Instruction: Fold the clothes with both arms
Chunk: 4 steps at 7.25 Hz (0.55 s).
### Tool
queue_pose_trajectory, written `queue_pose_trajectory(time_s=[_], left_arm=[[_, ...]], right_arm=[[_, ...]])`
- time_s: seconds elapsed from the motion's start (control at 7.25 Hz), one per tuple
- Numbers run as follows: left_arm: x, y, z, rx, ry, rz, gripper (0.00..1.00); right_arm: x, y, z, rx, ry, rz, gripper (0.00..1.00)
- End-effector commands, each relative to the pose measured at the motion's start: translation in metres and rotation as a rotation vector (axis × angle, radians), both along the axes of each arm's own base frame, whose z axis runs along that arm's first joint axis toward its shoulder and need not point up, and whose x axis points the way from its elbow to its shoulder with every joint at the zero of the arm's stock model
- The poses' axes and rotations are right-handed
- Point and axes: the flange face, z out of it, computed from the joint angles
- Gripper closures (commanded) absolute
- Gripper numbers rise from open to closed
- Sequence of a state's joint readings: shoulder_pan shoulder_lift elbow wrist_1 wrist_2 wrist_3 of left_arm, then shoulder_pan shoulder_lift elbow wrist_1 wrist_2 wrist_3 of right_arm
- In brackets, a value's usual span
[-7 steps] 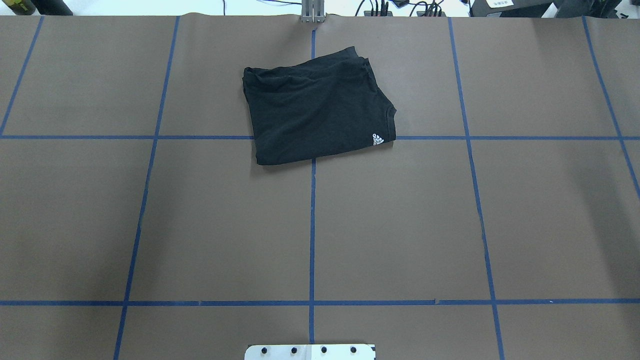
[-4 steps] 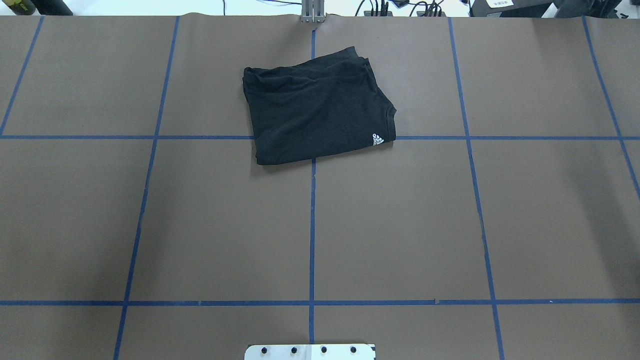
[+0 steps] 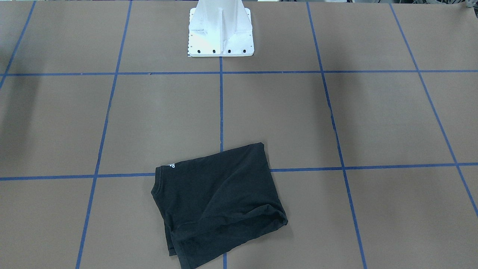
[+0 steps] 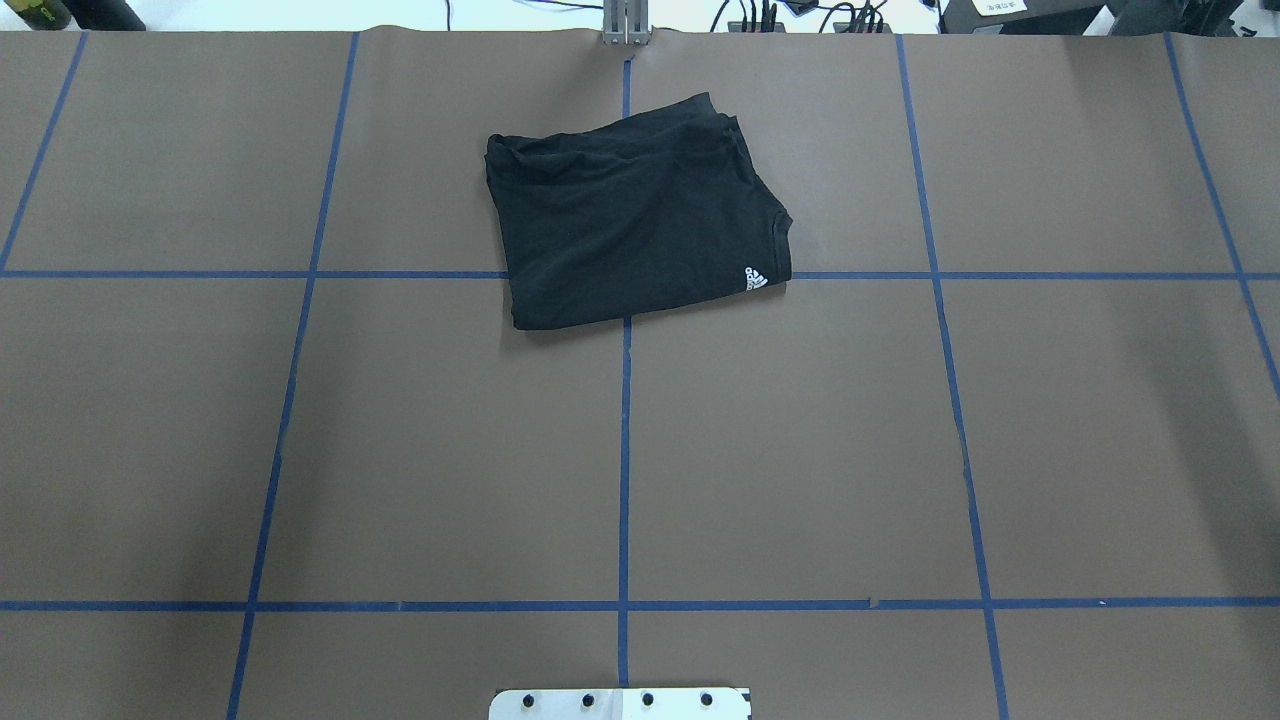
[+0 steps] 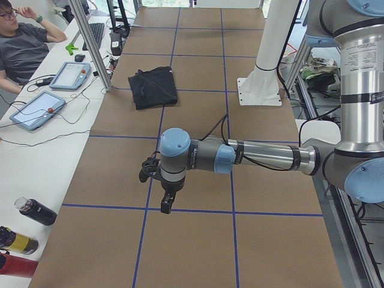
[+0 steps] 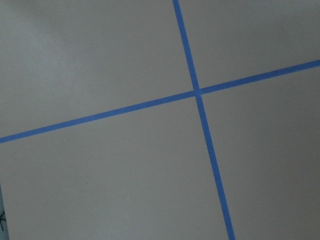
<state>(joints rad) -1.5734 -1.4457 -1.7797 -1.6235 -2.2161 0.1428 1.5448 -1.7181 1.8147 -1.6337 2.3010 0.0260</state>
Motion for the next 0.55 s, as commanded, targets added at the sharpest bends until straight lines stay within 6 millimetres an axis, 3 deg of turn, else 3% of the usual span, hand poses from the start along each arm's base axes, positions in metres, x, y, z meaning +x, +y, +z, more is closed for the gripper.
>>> queue_pose_trajectory(time_s=[0.0, 0.41], left_arm=[[0.000, 0.004, 0.009, -0.011, -0.001, 0.004, 0.00], [0.010, 0.025, 0.018, -0.038, 0.138, 0.016, 0.00]], right_arm=[[0.000, 0.000, 0.000, 0.000, 0.000, 0.000, 0.00], [0.000, 0.000, 0.000, 0.000, 0.000, 0.000, 0.00]])
